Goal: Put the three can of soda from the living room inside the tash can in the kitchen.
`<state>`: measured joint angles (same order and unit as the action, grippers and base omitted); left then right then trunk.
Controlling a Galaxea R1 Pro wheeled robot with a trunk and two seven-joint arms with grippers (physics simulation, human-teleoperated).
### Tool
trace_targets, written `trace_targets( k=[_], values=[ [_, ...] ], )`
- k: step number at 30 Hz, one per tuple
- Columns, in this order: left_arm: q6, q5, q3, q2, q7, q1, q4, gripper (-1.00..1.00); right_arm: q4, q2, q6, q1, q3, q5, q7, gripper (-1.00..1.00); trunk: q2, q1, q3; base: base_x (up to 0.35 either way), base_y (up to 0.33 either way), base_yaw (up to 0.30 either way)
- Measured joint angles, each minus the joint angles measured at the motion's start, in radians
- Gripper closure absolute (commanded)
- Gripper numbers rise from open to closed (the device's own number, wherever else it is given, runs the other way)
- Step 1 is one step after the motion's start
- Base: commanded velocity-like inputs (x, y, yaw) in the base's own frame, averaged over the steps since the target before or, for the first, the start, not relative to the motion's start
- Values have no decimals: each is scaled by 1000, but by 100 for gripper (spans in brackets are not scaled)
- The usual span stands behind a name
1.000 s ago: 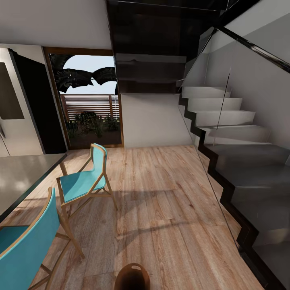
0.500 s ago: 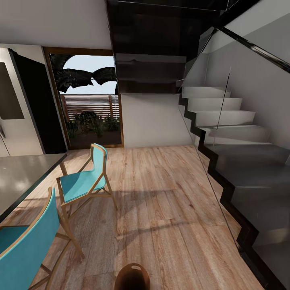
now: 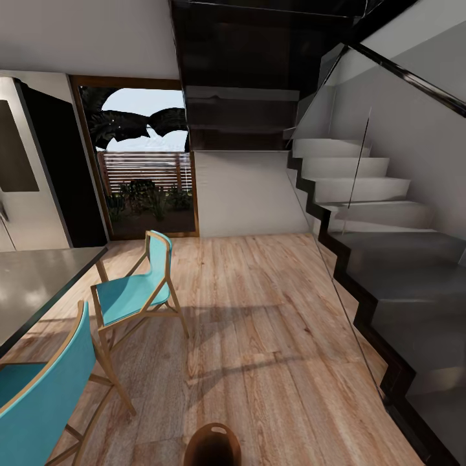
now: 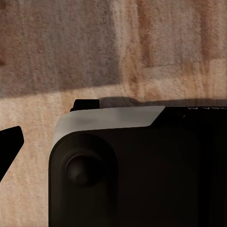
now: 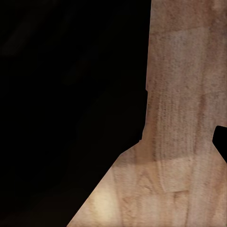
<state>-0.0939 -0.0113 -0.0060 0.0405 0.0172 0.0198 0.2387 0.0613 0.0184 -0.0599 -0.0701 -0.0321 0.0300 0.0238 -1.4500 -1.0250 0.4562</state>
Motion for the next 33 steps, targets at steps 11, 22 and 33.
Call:
trace_targets(
  k=[11, 22, 33],
  values=[
    [0, 0, 0, 0, 0, 0, 0, -100, 0, 0, 0, 0, 0, 0, 0, -100, 0, 0, 0, 0, 0, 0],
    [0, 0, 0, 0, 0, 0, 0, -100, 0, 0, 0, 0, 0, 0, 0, -100, 0, 0, 0, 0, 0, 0],
    [0, 0, 0, 0, 0, 0, 0, -100, 0, 0, 0, 0, 0, 0, 0, -100, 0, 0, 0, 0, 0, 0]
  ],
)
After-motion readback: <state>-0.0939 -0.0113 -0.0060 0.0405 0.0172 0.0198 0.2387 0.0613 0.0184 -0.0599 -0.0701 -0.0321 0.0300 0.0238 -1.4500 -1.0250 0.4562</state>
